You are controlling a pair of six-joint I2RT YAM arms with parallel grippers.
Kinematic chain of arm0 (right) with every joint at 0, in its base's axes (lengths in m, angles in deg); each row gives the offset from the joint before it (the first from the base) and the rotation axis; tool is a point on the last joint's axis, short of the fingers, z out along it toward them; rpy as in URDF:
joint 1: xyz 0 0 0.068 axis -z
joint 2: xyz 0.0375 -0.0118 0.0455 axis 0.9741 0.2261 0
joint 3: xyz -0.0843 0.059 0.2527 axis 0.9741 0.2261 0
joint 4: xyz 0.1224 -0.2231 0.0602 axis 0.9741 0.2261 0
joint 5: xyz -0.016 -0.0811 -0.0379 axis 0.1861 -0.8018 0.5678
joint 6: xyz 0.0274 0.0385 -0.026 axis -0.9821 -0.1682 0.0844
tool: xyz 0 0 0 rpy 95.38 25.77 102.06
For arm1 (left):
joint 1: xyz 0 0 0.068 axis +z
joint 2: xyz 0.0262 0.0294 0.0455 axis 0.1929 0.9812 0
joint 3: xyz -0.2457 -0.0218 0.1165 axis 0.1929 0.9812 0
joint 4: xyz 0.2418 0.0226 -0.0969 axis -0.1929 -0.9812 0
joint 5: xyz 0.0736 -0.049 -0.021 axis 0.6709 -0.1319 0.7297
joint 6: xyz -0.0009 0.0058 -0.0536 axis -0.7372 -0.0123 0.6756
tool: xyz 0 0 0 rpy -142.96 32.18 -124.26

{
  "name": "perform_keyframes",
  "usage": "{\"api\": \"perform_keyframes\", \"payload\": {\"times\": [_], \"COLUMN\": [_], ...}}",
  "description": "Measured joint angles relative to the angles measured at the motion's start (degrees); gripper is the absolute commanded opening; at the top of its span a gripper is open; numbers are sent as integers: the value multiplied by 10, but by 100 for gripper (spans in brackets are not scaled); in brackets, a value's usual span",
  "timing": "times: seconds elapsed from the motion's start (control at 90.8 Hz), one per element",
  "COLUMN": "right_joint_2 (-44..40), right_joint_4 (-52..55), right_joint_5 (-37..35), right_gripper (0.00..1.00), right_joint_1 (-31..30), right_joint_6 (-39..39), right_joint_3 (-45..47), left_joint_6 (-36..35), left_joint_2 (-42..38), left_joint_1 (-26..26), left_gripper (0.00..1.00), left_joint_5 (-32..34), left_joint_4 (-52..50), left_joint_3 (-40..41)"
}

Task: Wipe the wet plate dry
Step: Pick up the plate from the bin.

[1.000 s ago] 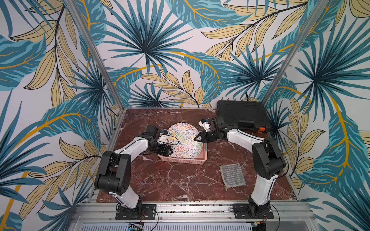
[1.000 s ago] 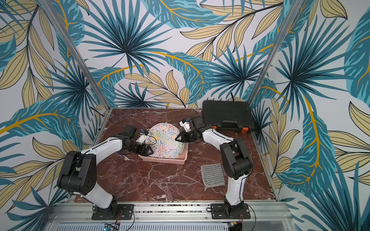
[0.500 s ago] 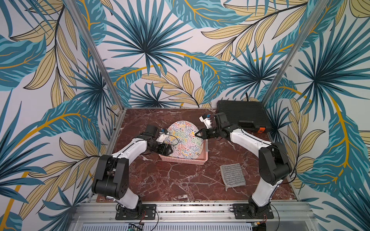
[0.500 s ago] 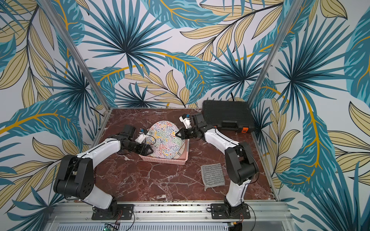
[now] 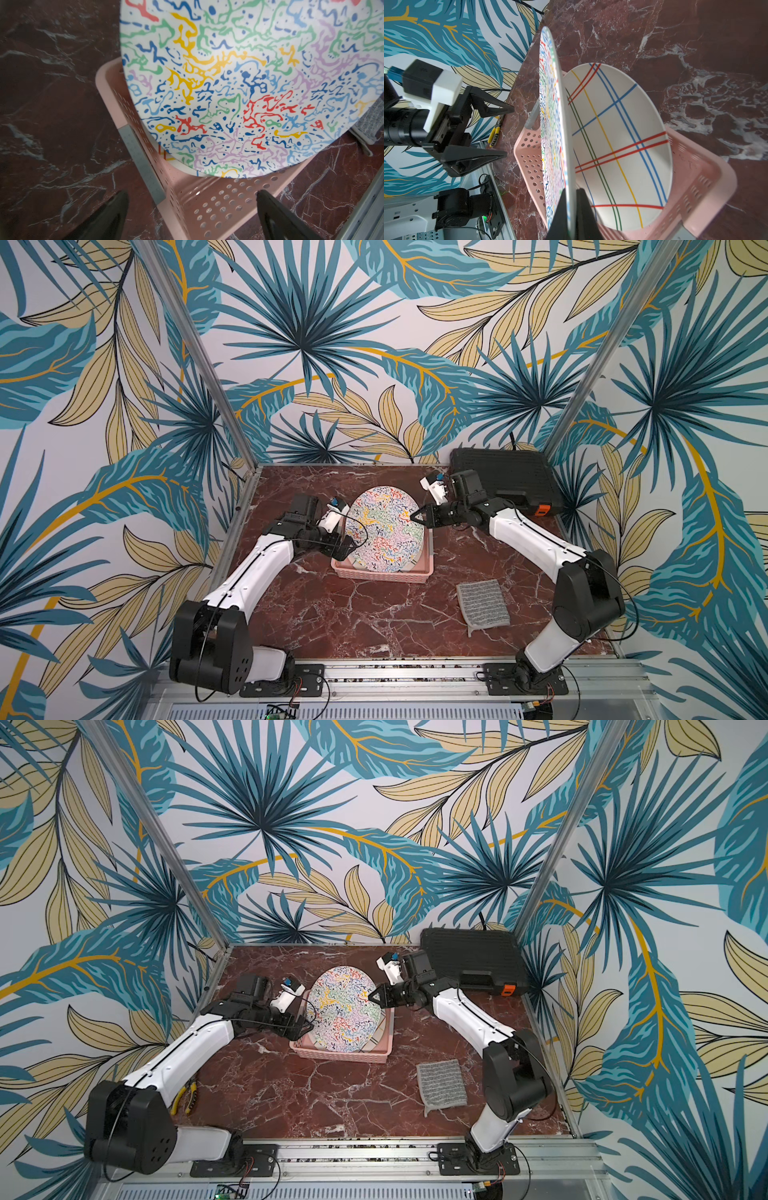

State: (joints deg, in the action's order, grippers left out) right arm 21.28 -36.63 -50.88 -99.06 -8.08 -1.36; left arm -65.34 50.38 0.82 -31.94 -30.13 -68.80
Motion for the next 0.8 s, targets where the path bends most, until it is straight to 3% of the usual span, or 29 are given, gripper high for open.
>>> {"api": "perform_keyframes", "payload": {"times": [0.386,0.584,0.804], "right_joint_2": [-149,-219,-254], "right_joint_4": [25,-1,-29], "right_joint_5": [-8,40,89], "right_gripper": [0,0,0], "right_joint_1": [0,0,0], "right_joint_6": [-22,-44,-56], "right_joint_3": [45,99,136], "left_joint_6": [-49,-47,-43], "left_joint_2": [-104,-106,-90], "left_joint_1": [0,0,0], "left_gripper": [100,100,100], "left_joint_5": [-9,-70,-206], "left_joint_4": [-113,-170,-219], "left_joint_3": [-95,-129,-129]}}
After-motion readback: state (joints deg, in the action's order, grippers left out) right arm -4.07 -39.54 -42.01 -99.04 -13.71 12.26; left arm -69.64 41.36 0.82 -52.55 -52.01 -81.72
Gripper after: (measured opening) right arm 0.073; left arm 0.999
